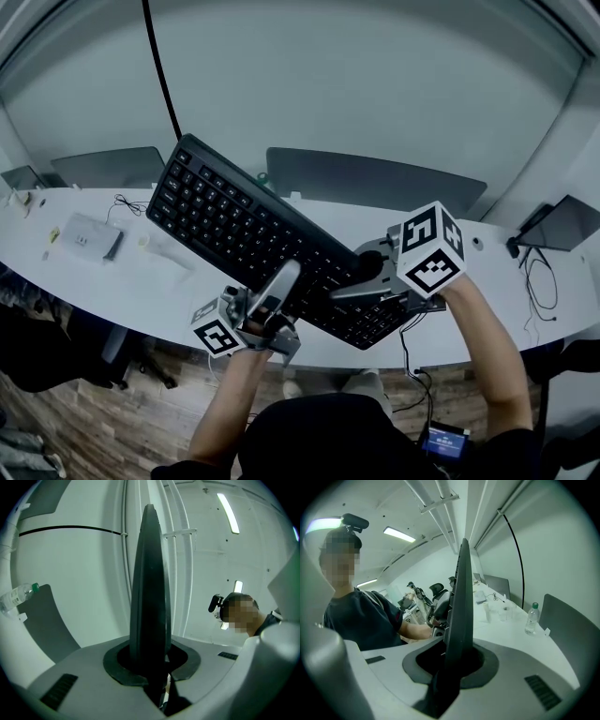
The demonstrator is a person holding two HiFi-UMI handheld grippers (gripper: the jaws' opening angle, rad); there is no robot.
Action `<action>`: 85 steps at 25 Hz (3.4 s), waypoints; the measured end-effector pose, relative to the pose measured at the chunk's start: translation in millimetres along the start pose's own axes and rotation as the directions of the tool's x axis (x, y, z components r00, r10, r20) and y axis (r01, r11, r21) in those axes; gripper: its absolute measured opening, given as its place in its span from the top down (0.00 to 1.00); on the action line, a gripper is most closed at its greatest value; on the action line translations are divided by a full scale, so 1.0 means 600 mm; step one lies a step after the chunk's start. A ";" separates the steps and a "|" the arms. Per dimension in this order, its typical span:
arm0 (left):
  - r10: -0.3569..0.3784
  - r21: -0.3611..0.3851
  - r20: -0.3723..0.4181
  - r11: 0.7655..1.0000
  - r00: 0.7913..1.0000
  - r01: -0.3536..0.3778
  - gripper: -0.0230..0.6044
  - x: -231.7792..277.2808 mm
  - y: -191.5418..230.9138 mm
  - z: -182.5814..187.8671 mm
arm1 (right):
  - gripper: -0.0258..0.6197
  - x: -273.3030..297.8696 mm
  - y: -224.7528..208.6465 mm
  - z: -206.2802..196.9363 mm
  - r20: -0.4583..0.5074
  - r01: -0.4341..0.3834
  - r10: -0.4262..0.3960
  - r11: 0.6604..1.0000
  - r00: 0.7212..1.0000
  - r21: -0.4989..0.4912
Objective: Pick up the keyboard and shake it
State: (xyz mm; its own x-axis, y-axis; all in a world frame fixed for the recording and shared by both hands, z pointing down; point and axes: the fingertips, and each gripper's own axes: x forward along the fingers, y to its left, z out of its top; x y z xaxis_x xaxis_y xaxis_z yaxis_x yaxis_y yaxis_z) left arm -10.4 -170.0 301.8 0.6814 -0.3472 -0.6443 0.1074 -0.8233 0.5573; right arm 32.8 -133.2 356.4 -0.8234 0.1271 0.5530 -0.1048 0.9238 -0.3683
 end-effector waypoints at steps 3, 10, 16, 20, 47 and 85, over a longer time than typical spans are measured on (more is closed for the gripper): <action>-0.004 0.010 -0.004 1.000 1.000 0.005 0.81 0.000 0.000 -0.001 | 0.83 0.001 -0.001 -0.001 0.014 0.006 -0.006 1.000 1.000 -0.003; -0.013 0.011 -0.020 1.000 1.000 0.013 0.81 -0.001 0.003 -0.002 | 0.83 0.003 -0.005 -0.002 0.046 0.040 -0.040 0.999 0.998 0.007; 0.000 0.046 -0.023 0.999 1.000 0.001 0.76 -0.007 0.010 -0.005 | 0.84 0.009 -0.012 -0.006 0.060 0.107 -0.106 0.994 0.993 -0.007; -0.007 0.067 -0.025 0.998 1.000 0.009 0.74 -0.014 0.009 -0.010 | 0.84 0.011 -0.012 -0.011 0.048 0.140 -0.138 0.989 0.989 -0.041; 0.120 0.325 -0.124 0.943 0.985 -0.074 0.60 -0.051 0.038 -0.013 | 0.84 -0.004 -0.026 -0.005 0.008 0.265 -0.268 0.948 0.963 -0.176; 0.737 0.961 -0.160 -0.034 0.657 0.273 0.59 -0.031 0.018 0.017 | 0.84 -0.110 -0.151 -0.020 -0.101 0.743 -0.894 0.422 0.437 -0.519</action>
State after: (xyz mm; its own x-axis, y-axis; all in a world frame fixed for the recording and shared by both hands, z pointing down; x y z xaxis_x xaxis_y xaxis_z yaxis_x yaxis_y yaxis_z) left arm -29.2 -176.9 314.4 0.6427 -0.7627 0.0718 -0.5138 -0.4986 -0.6982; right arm 103.0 -221.0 362.2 -0.2100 -0.7334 0.6465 -0.3668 0.6721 0.6433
